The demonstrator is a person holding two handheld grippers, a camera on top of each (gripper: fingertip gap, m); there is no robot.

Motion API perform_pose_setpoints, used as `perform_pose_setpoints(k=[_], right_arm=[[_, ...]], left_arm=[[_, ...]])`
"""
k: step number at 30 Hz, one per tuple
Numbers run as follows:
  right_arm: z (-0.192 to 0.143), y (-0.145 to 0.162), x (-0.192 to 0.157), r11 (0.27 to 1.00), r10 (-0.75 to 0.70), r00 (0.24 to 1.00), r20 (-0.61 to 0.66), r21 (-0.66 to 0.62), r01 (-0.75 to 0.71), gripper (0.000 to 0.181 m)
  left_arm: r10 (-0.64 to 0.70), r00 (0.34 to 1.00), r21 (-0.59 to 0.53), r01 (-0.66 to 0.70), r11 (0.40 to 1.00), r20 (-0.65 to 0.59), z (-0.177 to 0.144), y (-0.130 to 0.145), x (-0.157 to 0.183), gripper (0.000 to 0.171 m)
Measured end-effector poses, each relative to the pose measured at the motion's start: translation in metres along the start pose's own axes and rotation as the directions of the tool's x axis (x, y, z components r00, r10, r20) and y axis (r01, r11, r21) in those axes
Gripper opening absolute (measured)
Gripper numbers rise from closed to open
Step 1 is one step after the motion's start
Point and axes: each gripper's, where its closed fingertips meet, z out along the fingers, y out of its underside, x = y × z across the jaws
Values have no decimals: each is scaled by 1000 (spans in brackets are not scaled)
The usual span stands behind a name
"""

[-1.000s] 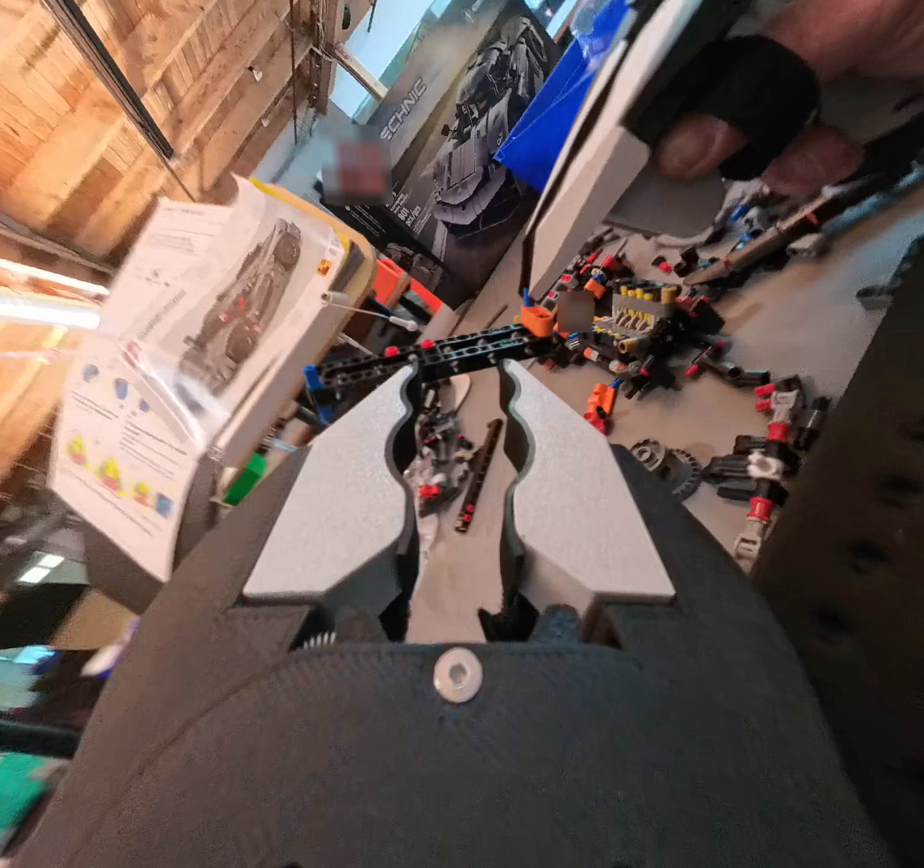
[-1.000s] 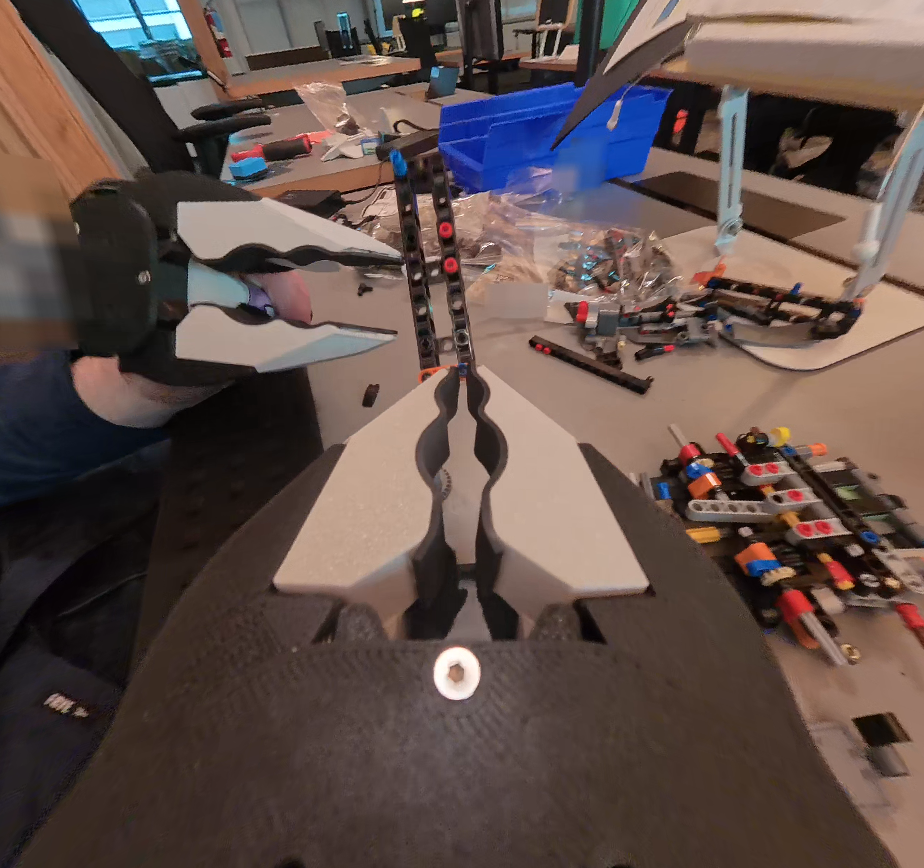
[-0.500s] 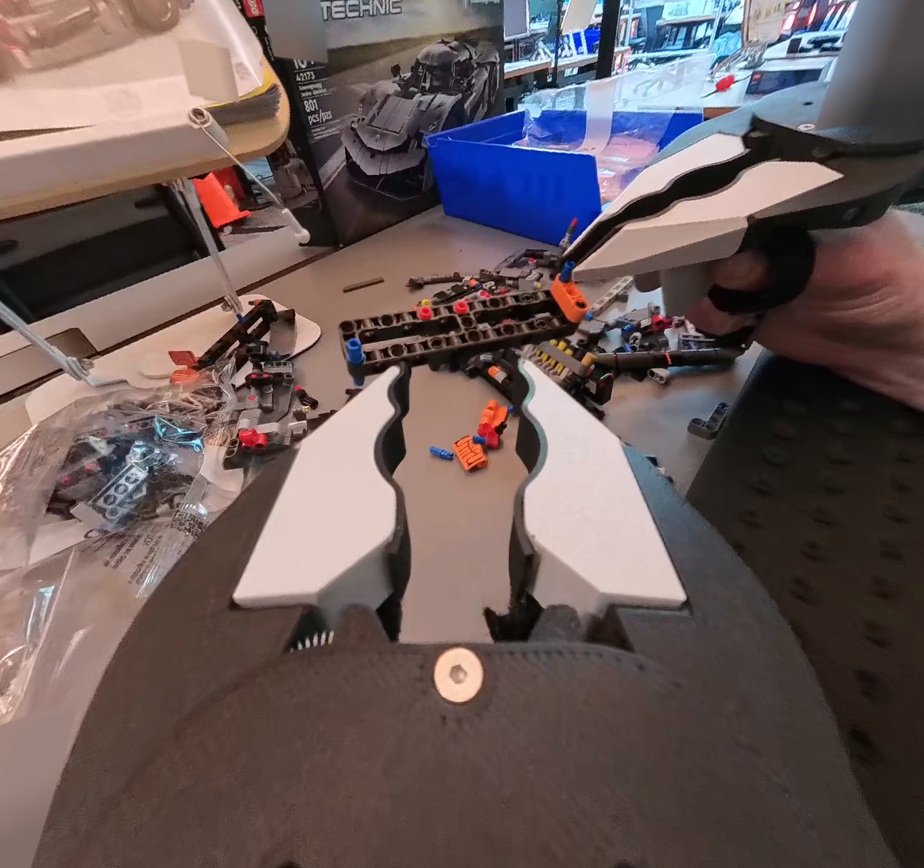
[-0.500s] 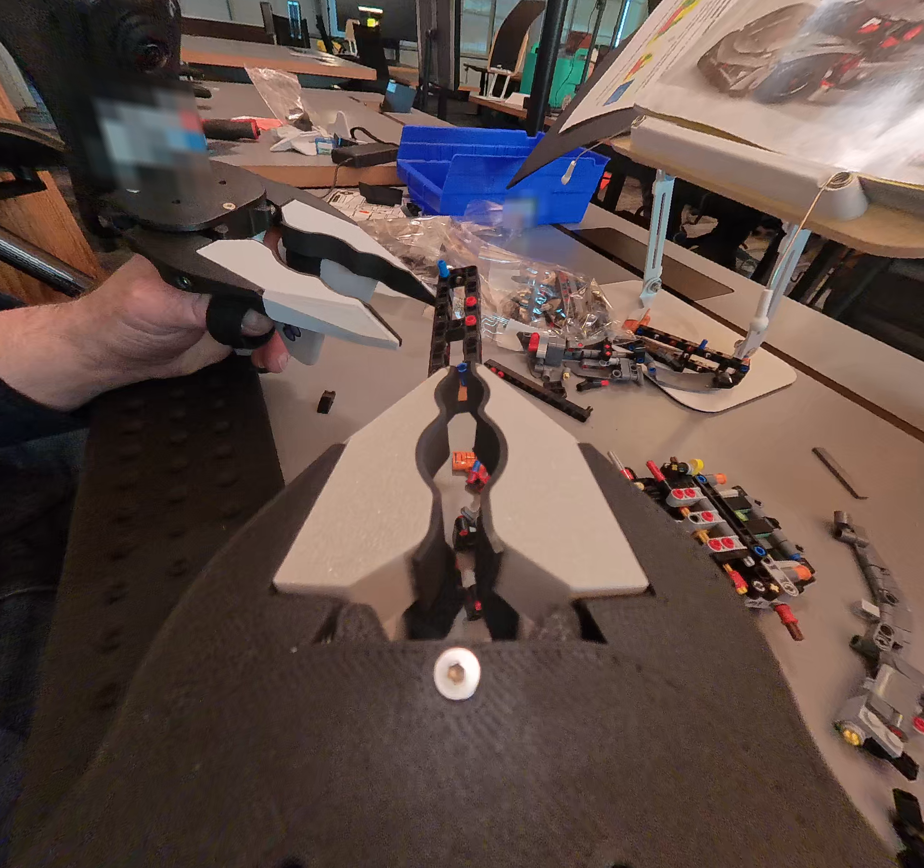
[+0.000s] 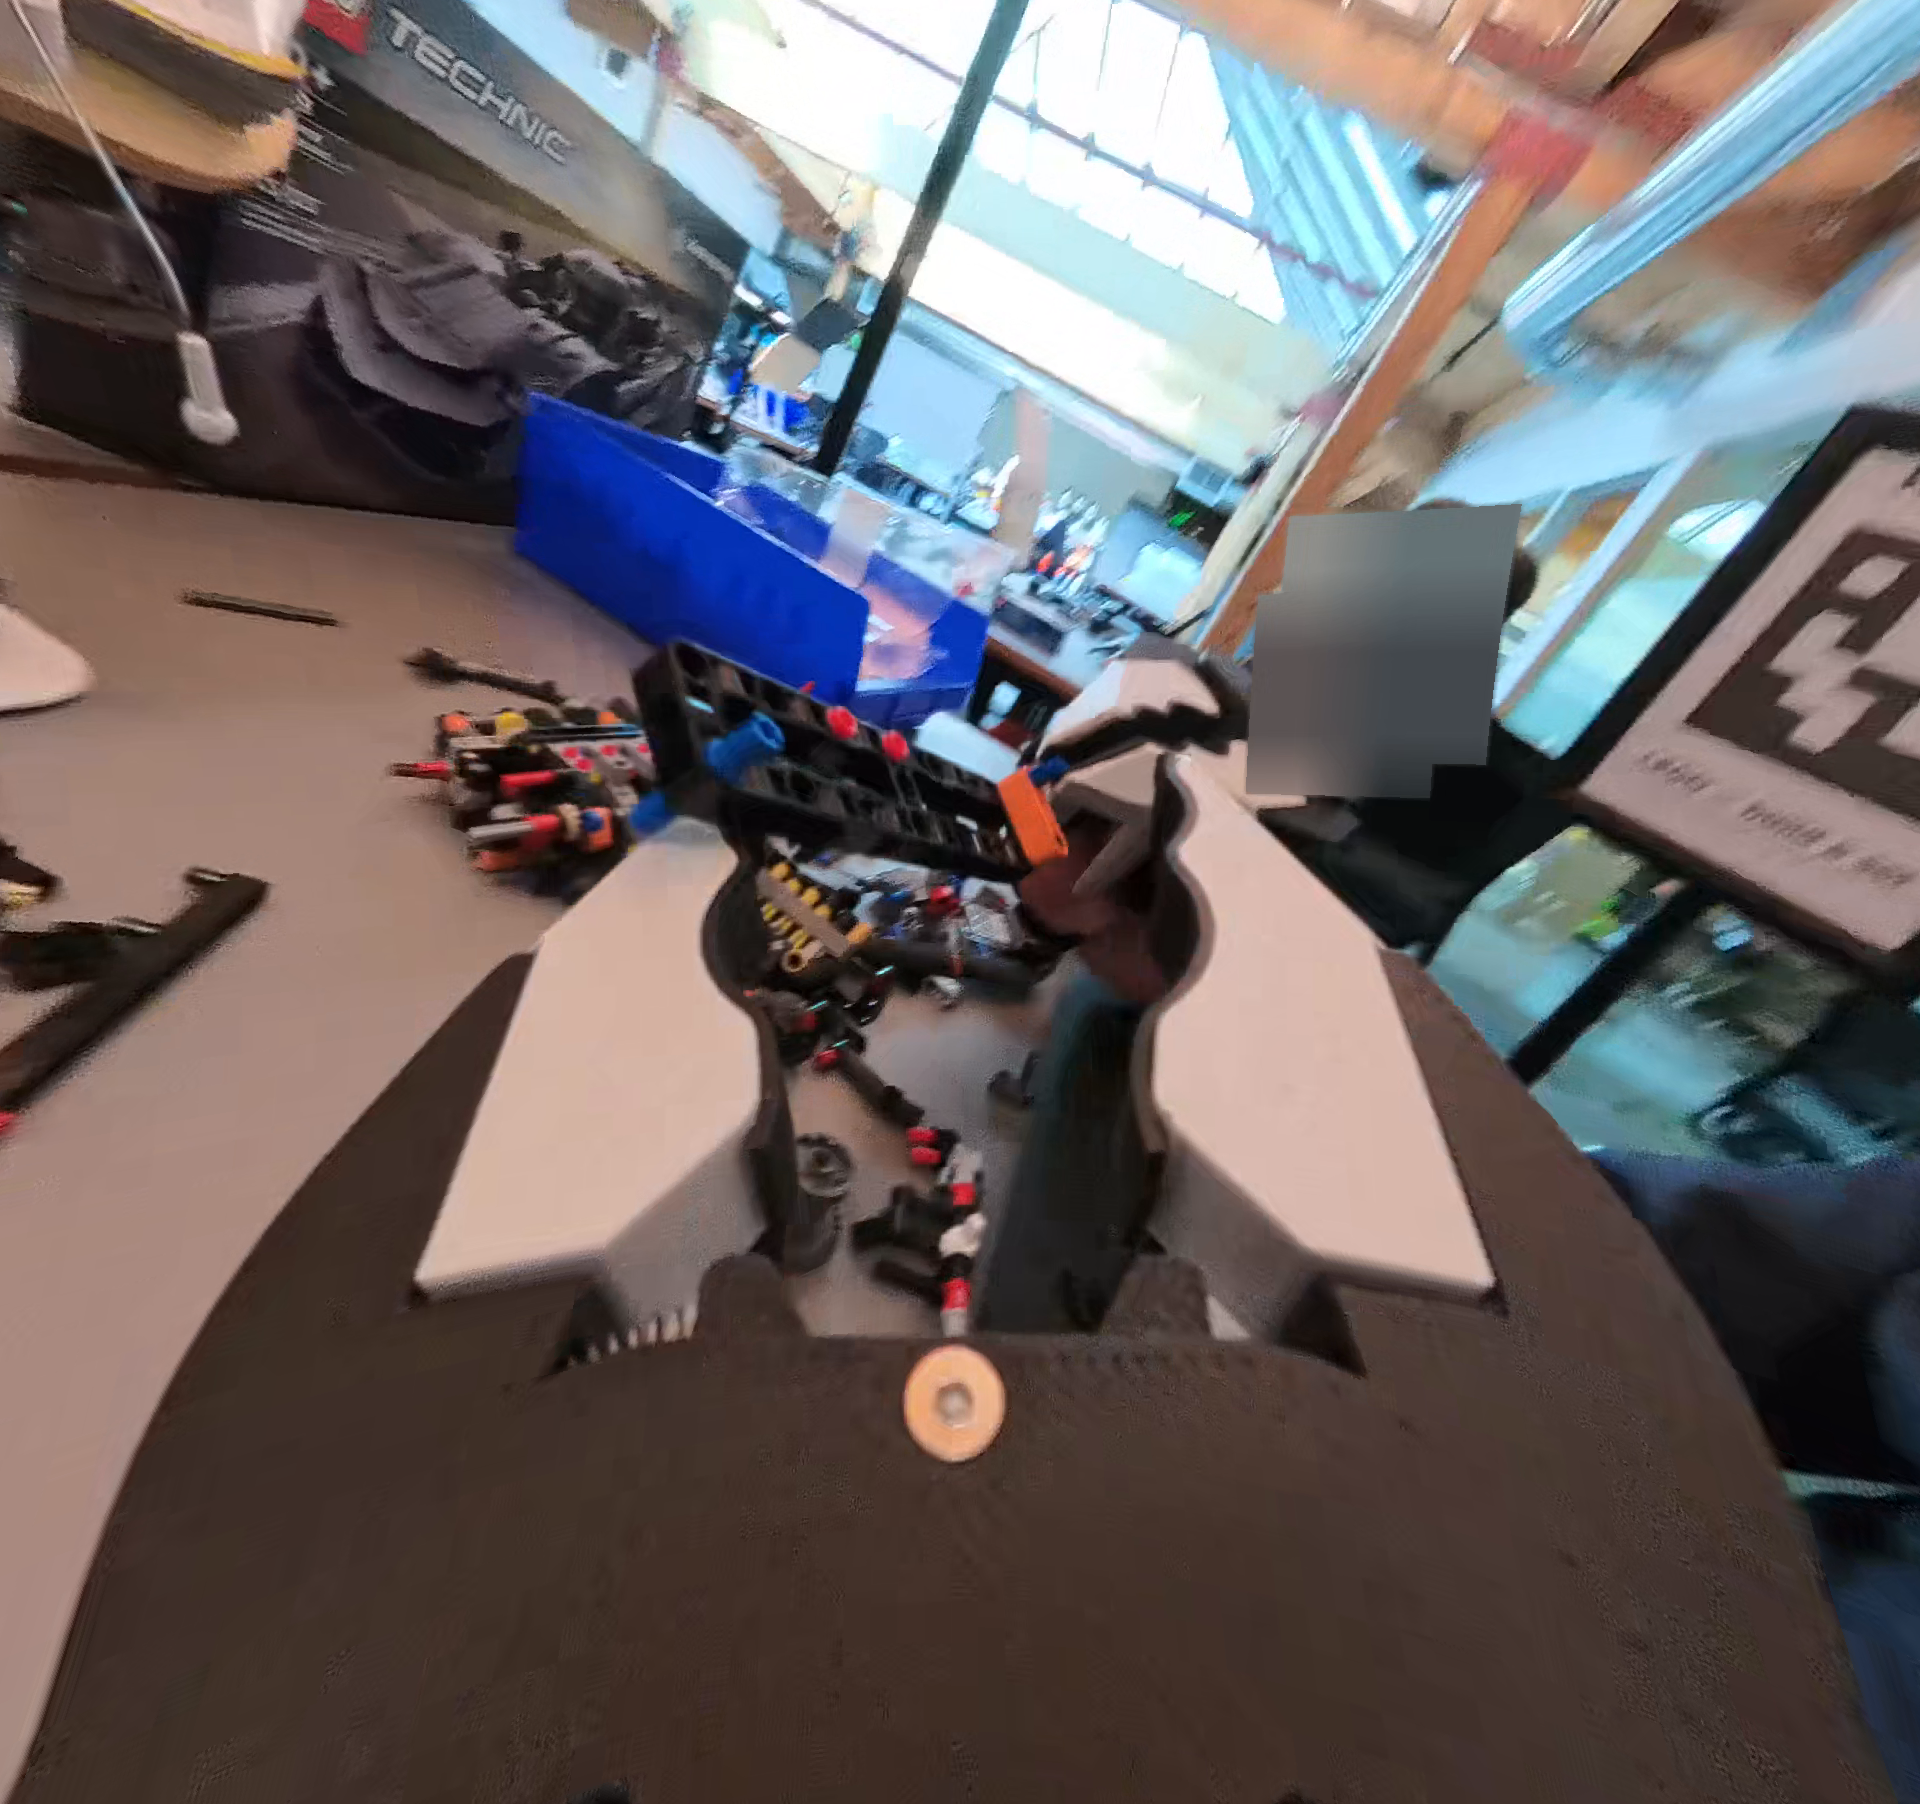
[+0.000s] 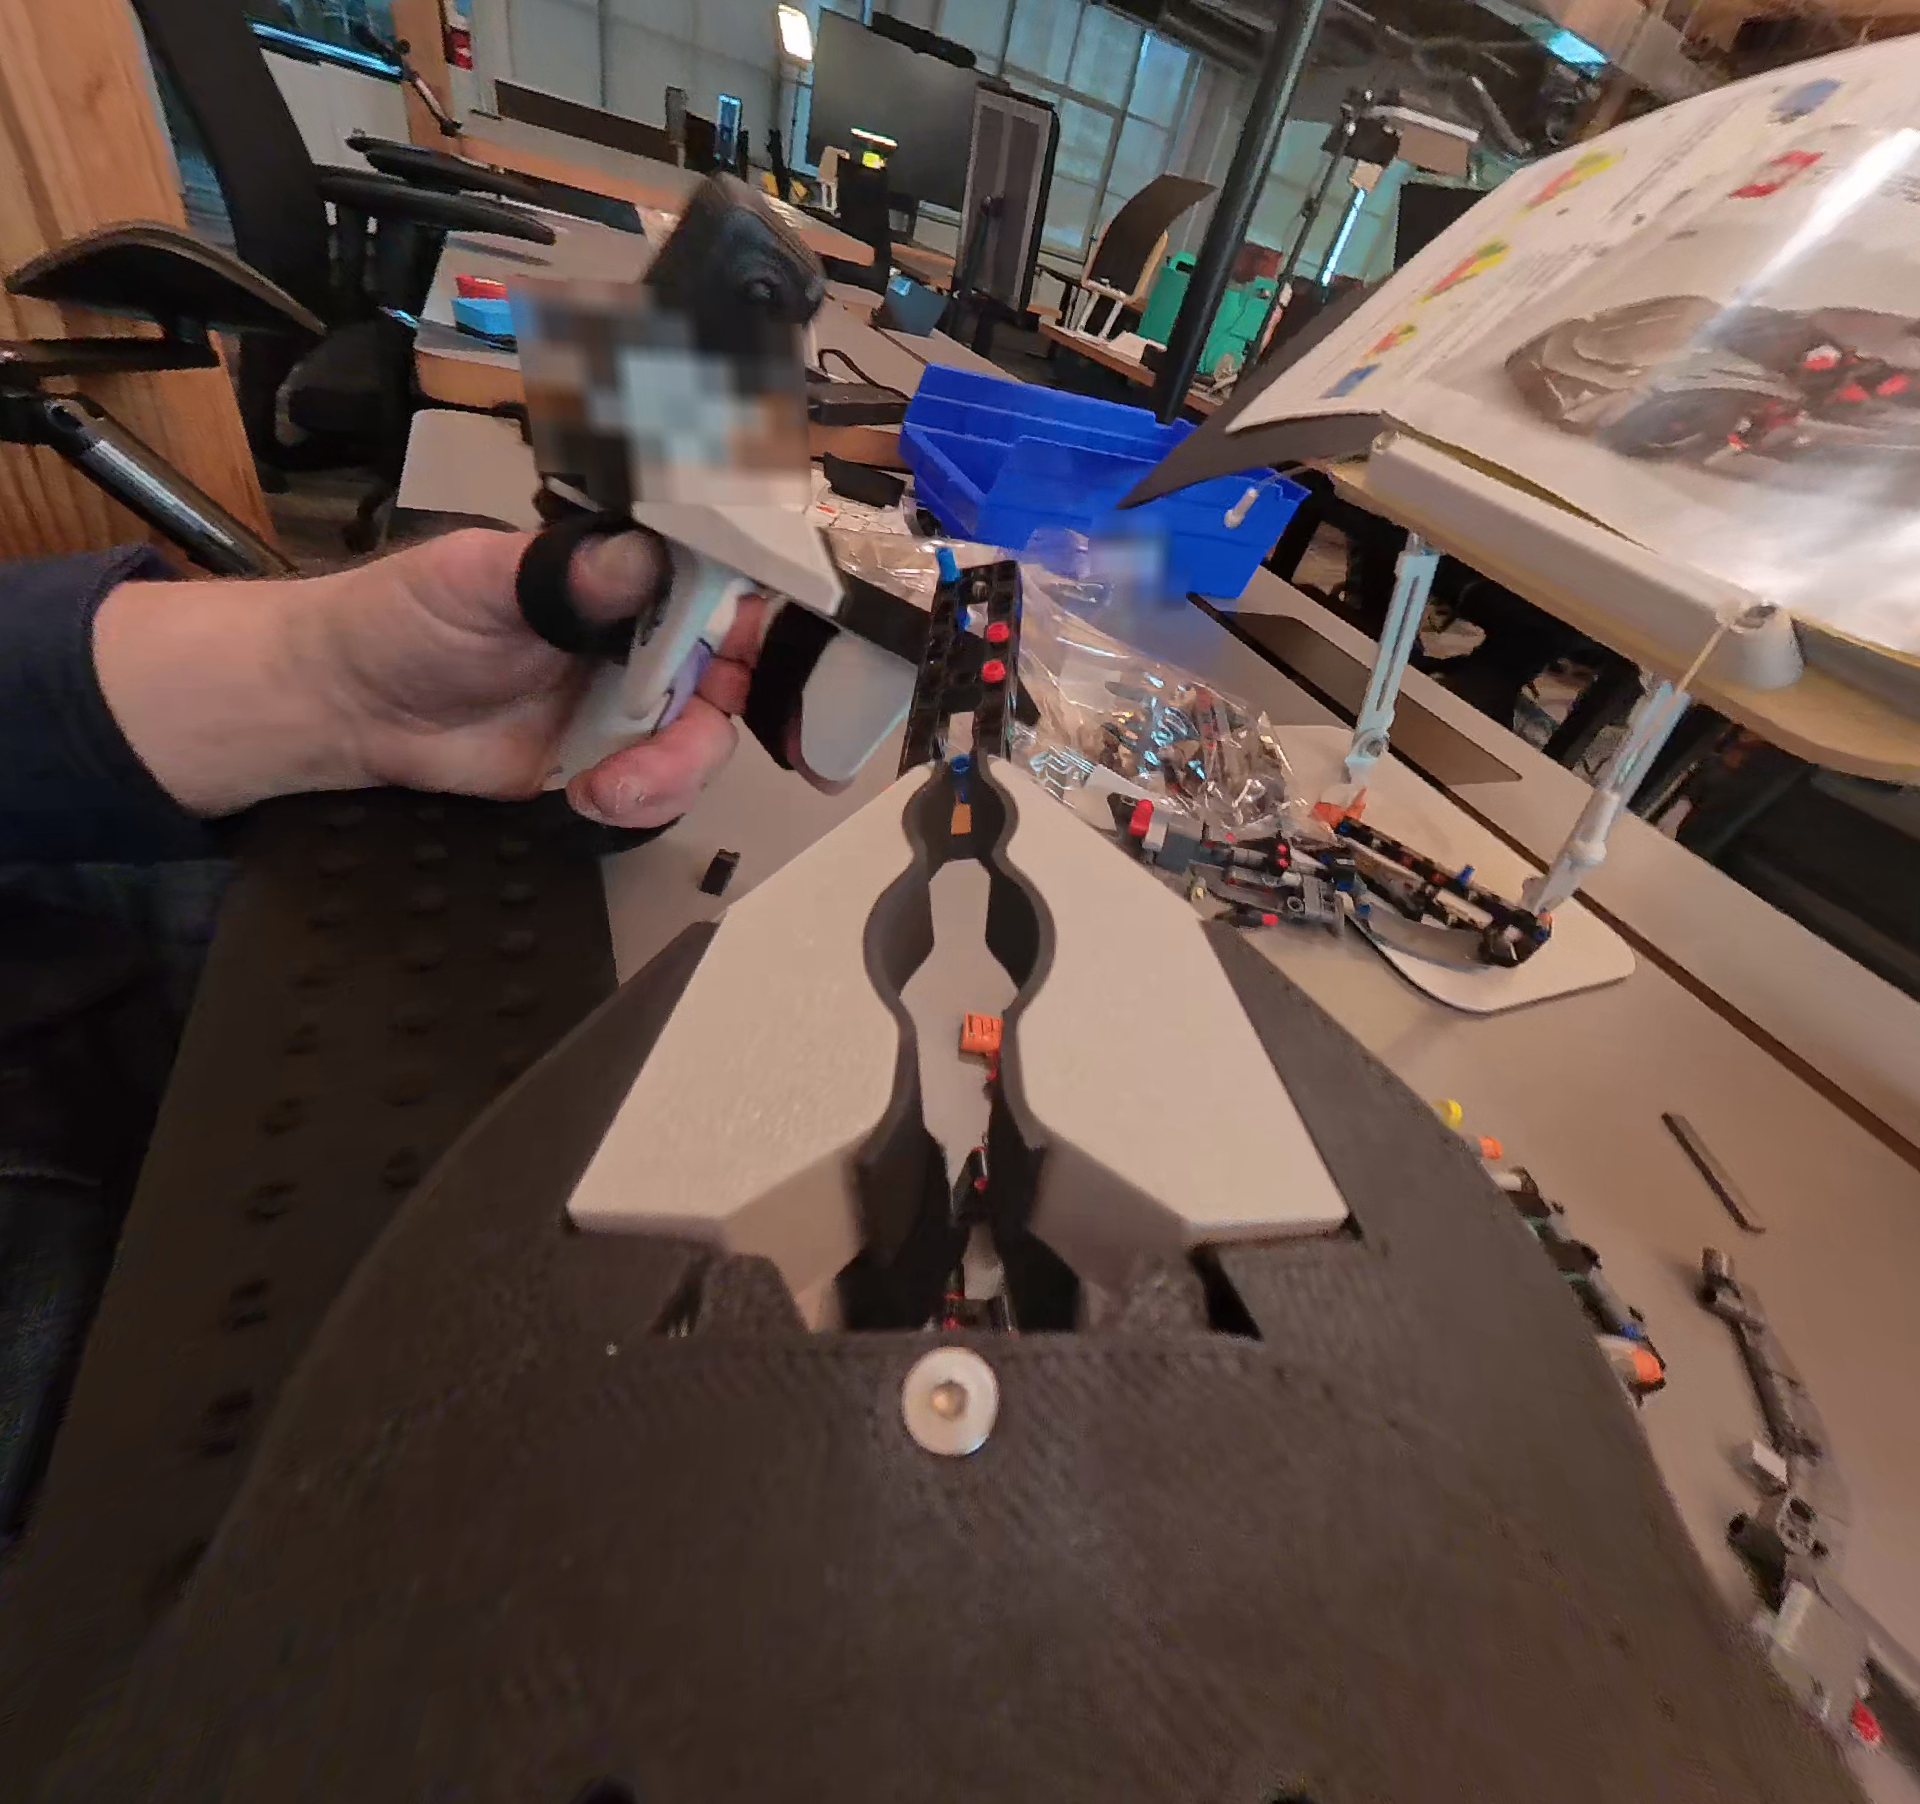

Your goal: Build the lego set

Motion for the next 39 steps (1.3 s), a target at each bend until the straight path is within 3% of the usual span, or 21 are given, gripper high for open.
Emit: perform_pose_setpoints(k=[2, 6, 8, 9, 11, 17, 20, 23, 33, 39], right_arm=[[1, -2, -5, 1000, -24, 1000, 16, 7, 23, 0], [1, -6, -14, 999, -46, 997, 57, 29, 44, 0], [2, -6, -15, 999, -34, 997, 68, 37, 32, 1], [3, -6, -15, 999, -30, 997, 67, 41, 28, 1], [4, -4, -15, 998, -51, 997, 52, 26, 49, 4], [16, 17, -21, 973, -207, 978, 31, -98, 209, 45], [21, 22, -24, 955, -264, 964, 27, -132, 265, 43], [21, 20, -24, 942, -312, 950, 3, -130, 310, 24], [18, 8, -33, 944, -322, 947, 15, -72, 322, 30], [15, 5, -33, 963, -260, 965, 32, -68, 262, 24]], left_arm=[[-9, 1000, 2, 9, 1000, 2, 1, 0, -1, 59], [-38, 998, -41, 36, 999, -48, 11, 10, 8, 51], [-31, 996, -6, 31, 1000, -89, 9, 5, 15, 12], [-25, 997, 4, 26, 1000, -79, 8, 4, 14, 9], [-12, 999, 0, 12, 1000, -49, 7, 4, 10, 8], [-9, 1000, 13, 9, 1000, -3, 1, 0, 4, 8], [21, 1000, -46, -21, 999, -21, 6, 9, 9, 8], [-6, 999, -107, 1, 994, -48, 12, 19, 12, 7], [-214, 948, -64, 205, 977, -234, 4, 8, 25, 8], [-212, 944, -75, 199, 977, -251, 6, 10, 29, 8]])
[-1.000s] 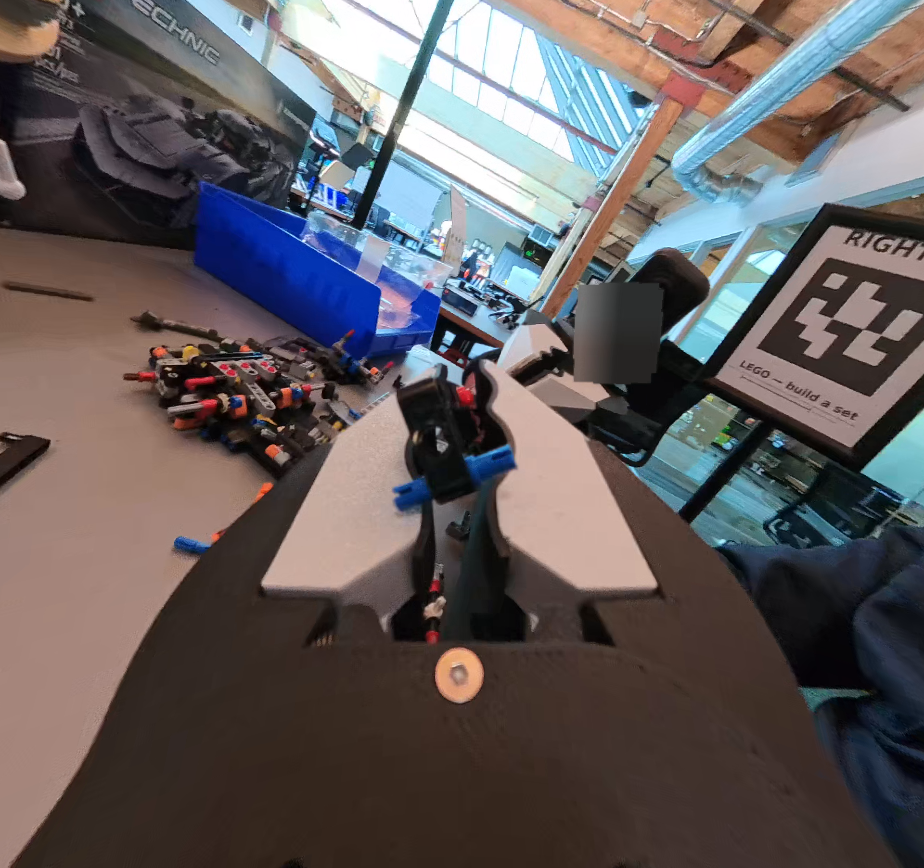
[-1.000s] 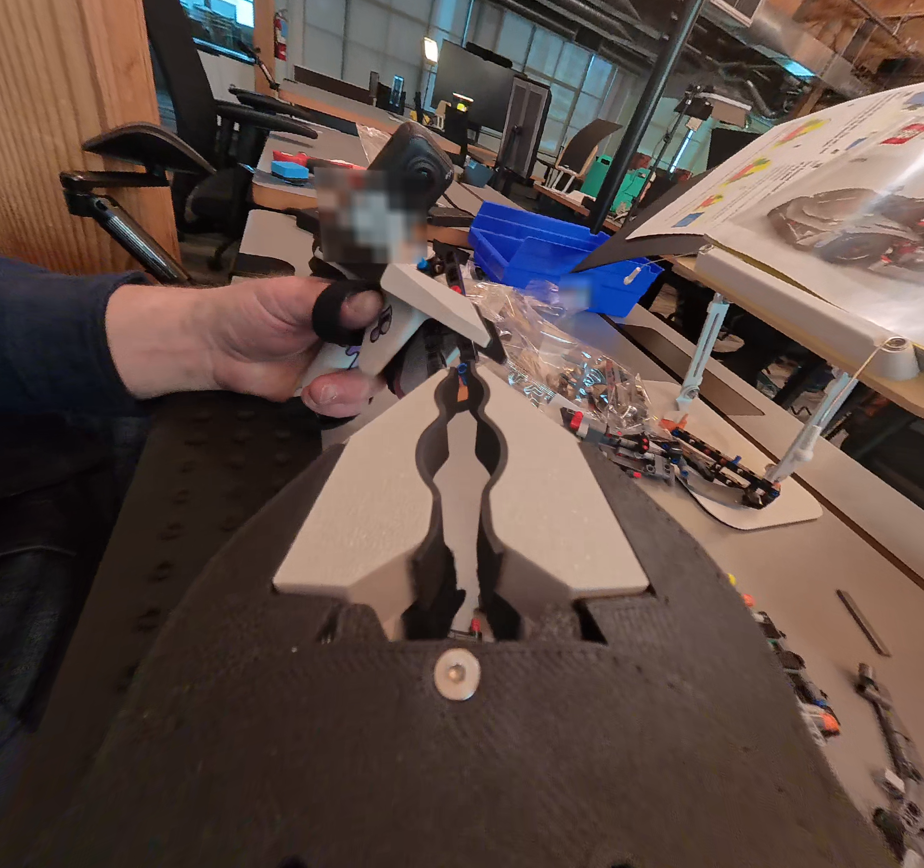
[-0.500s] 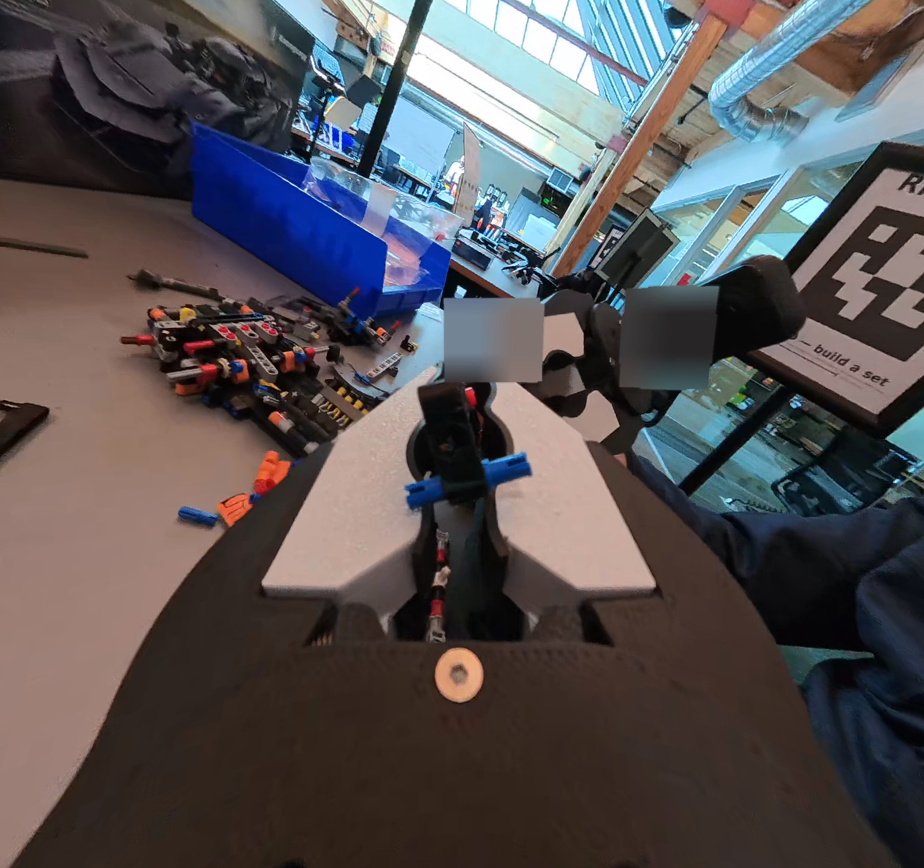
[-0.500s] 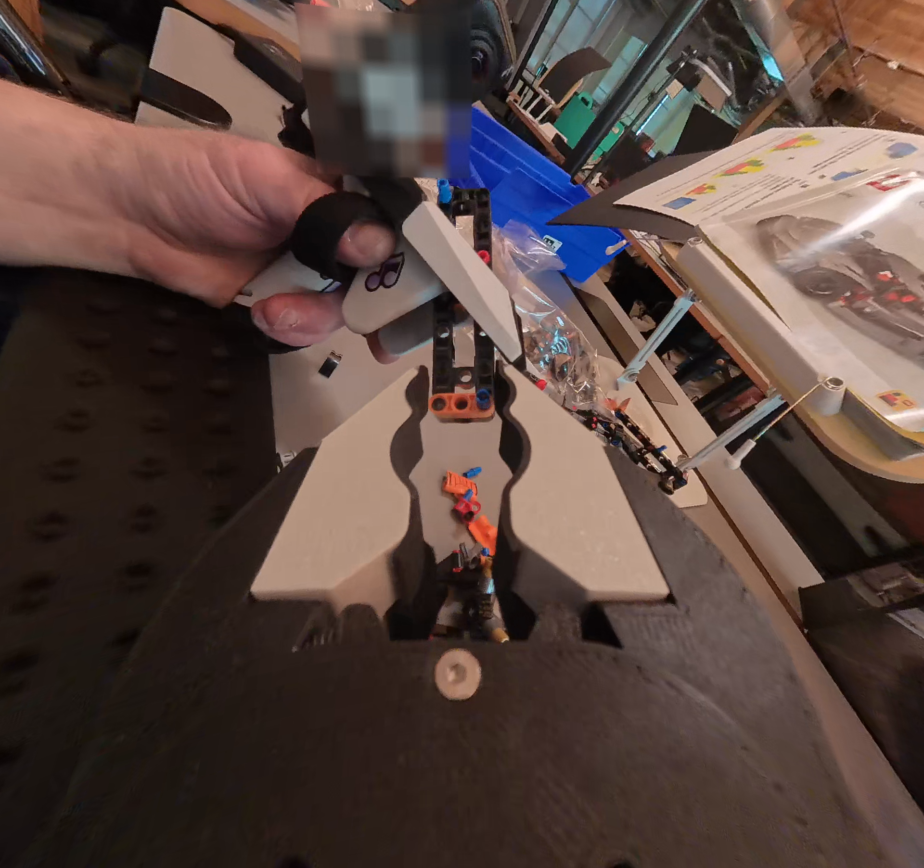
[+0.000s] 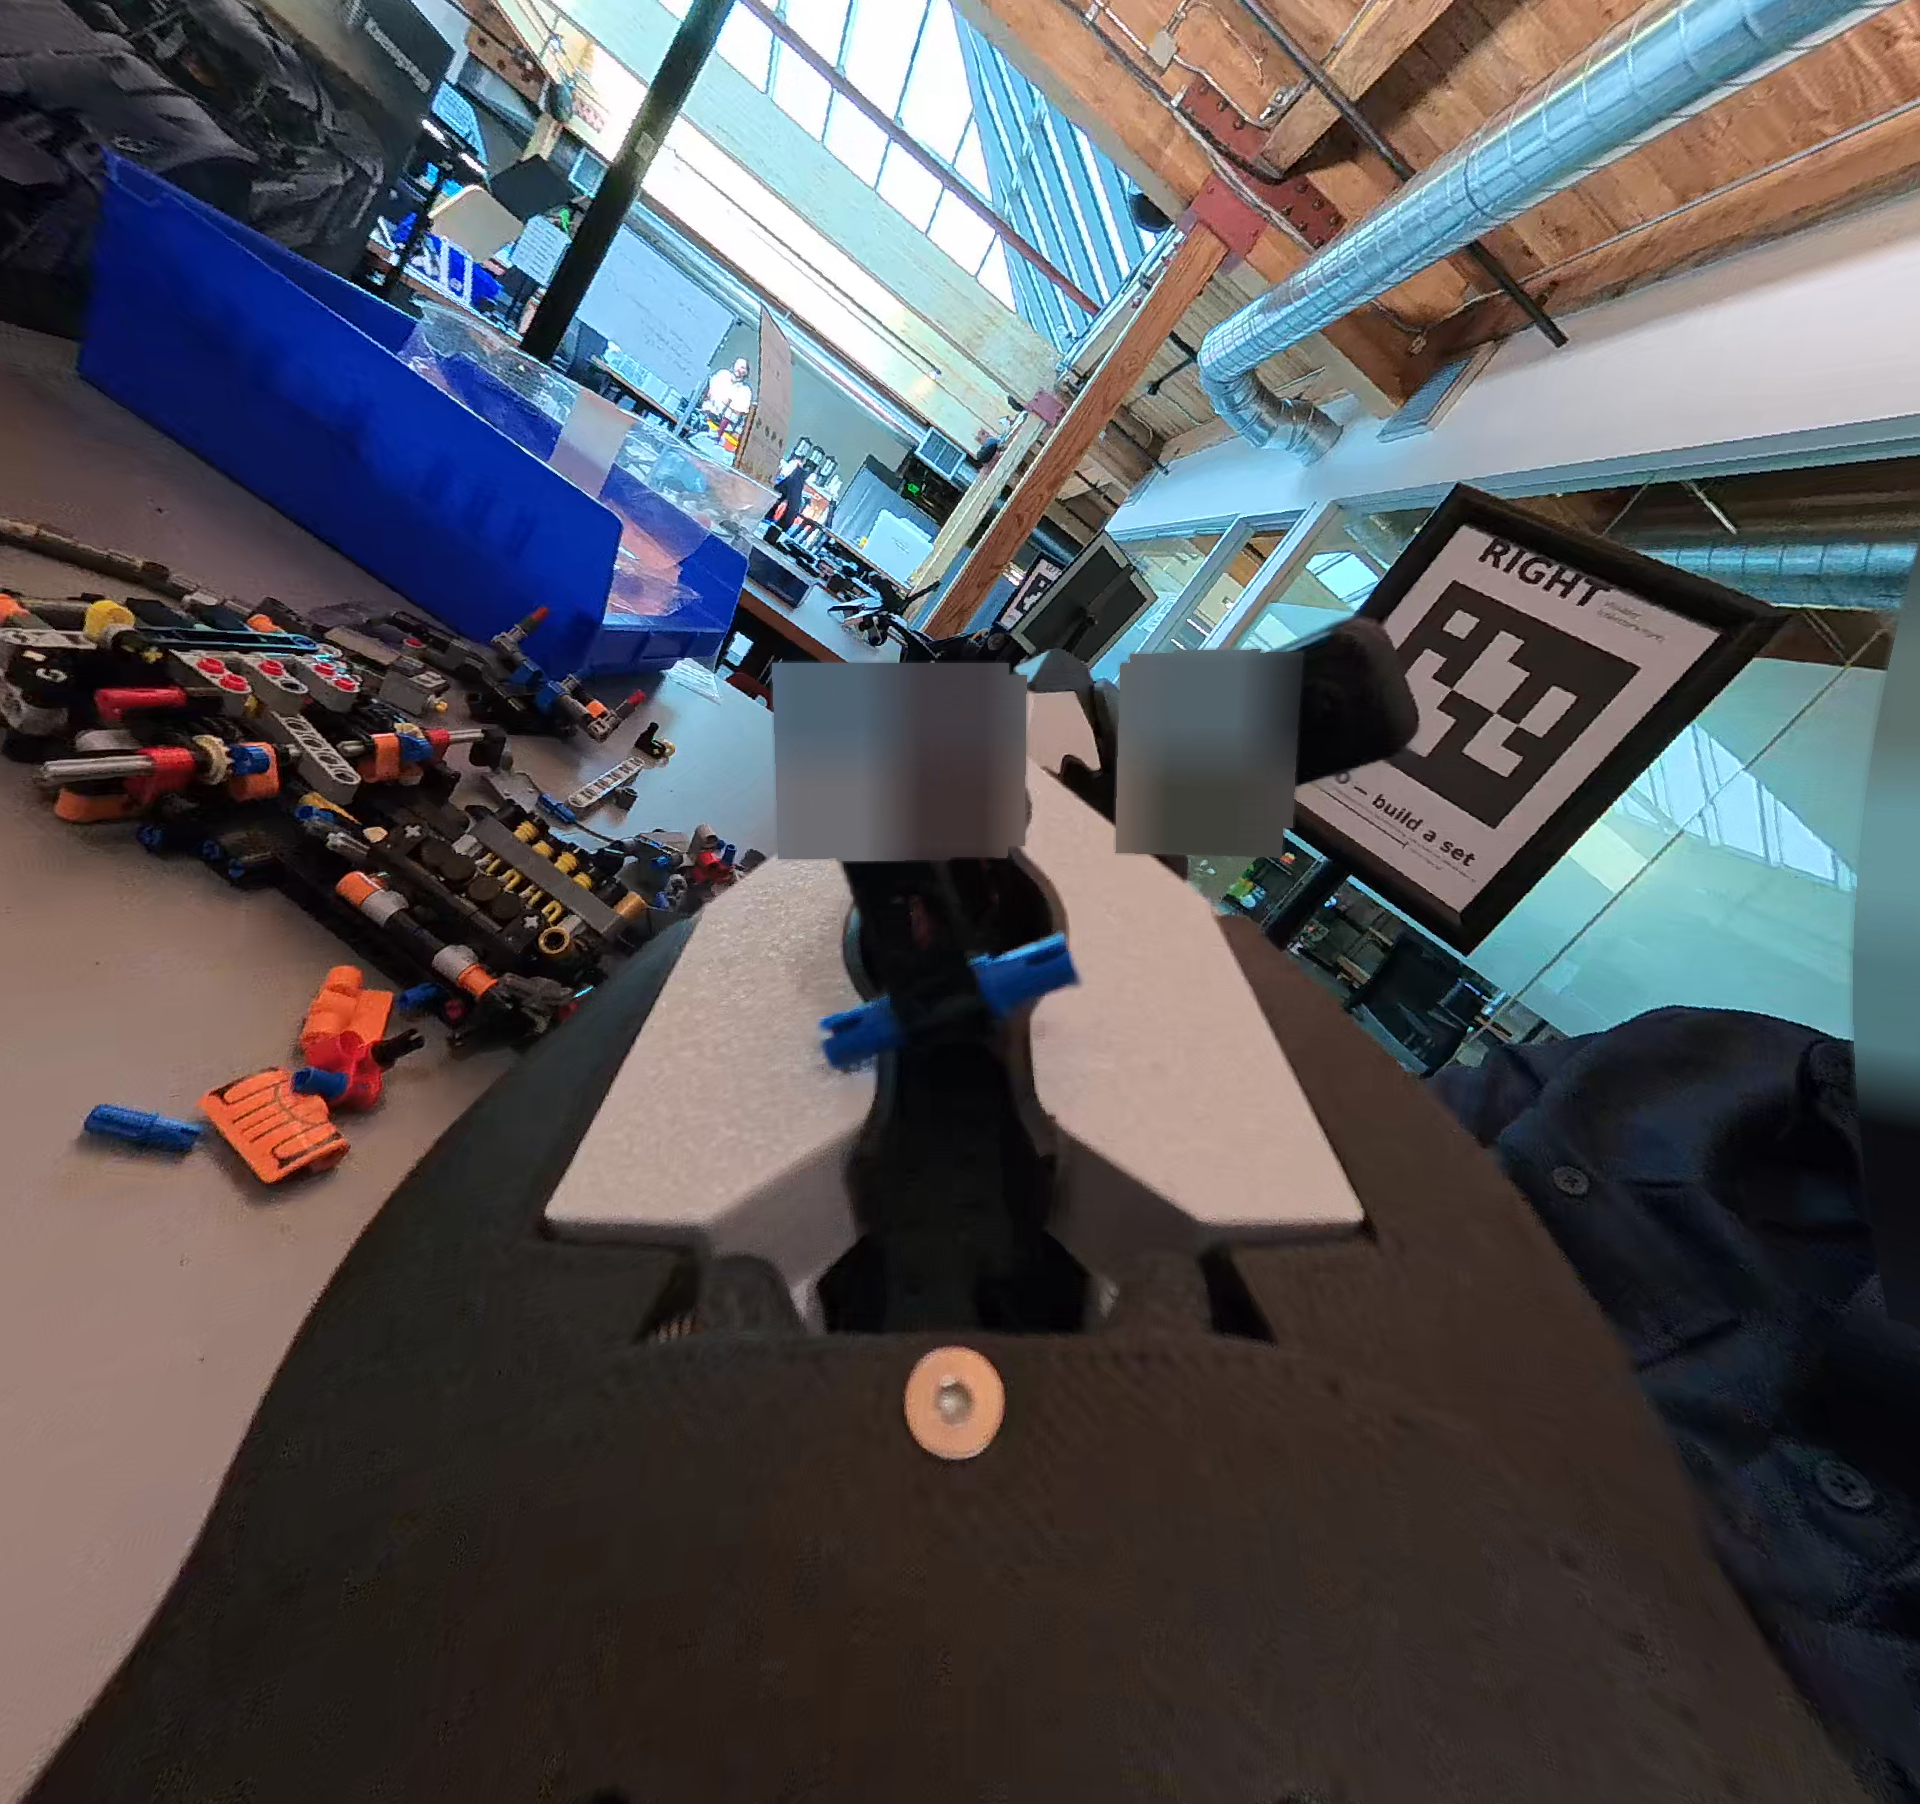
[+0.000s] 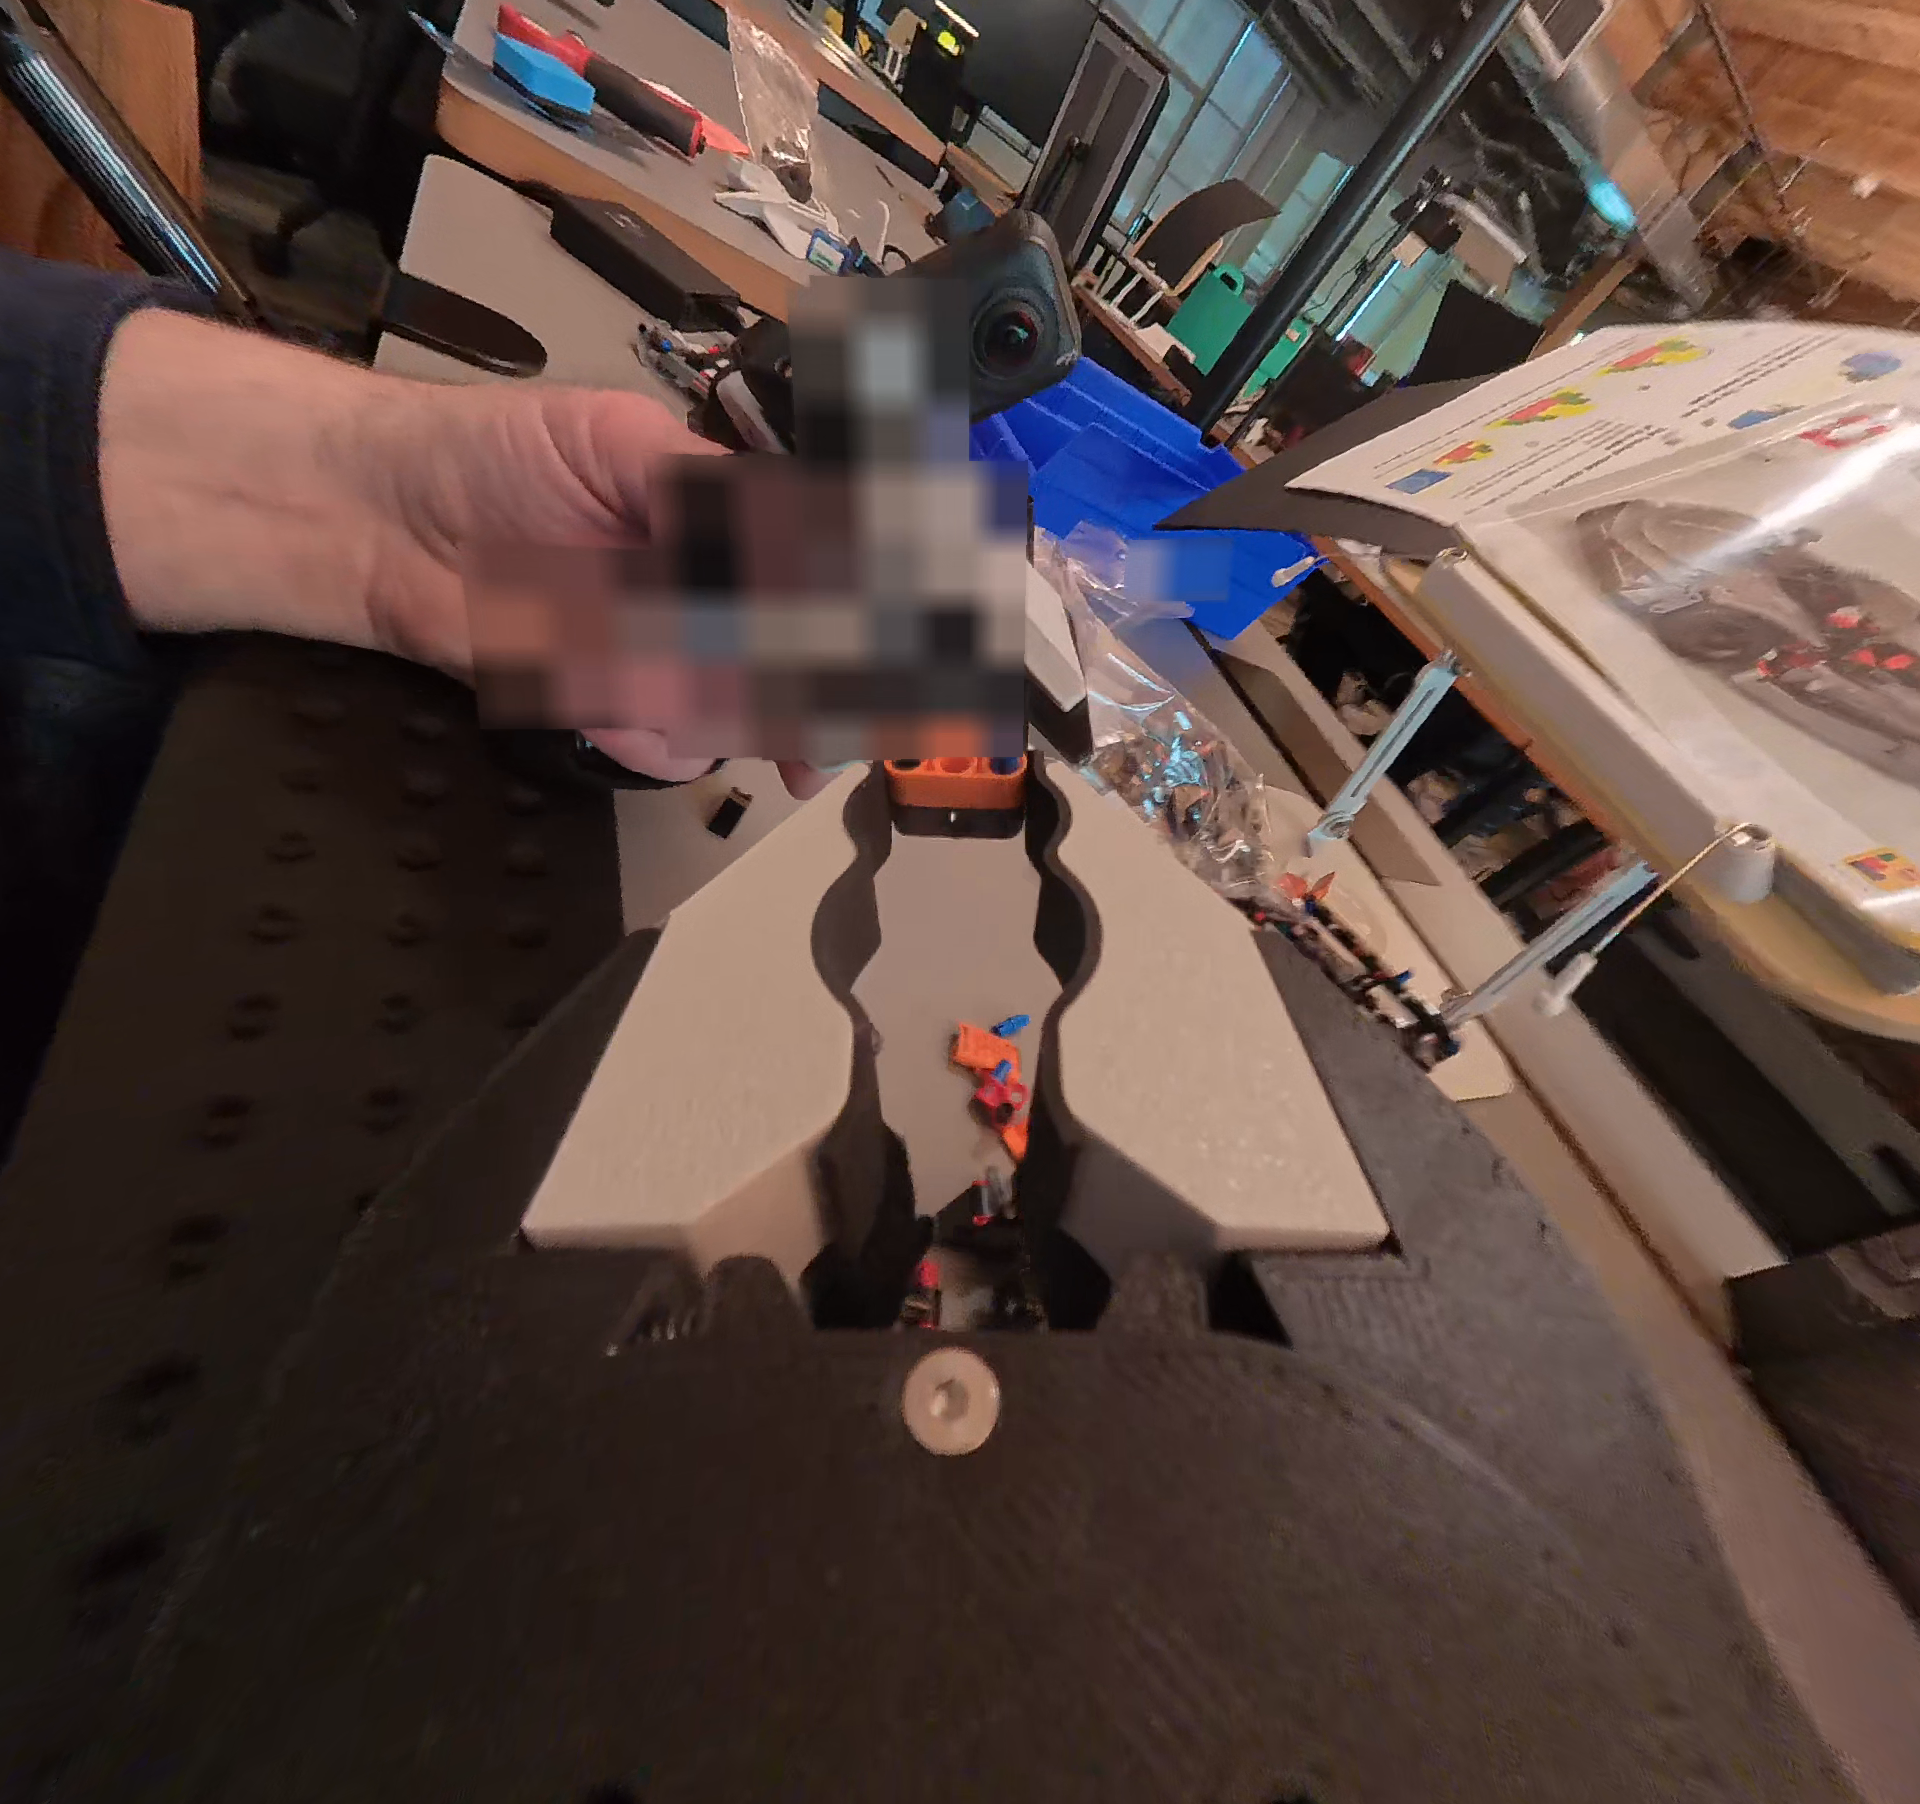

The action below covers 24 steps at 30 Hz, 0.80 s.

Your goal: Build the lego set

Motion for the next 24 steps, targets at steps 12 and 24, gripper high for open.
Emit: perform_pose_setpoints(k=[12, 24], right_arm=[[-2, 2, 0, 904, 416, 888, 195, 17, -427, 25], [1, 1, 3, 991, 130, 991, 14, 9, -130, 25]], left_arm=[[170, 973, -26, -168, 985, 158, 2, 0, -7, 9], [143, 982, -11, -143, 990, 127, 0, -3, -6, 8]])
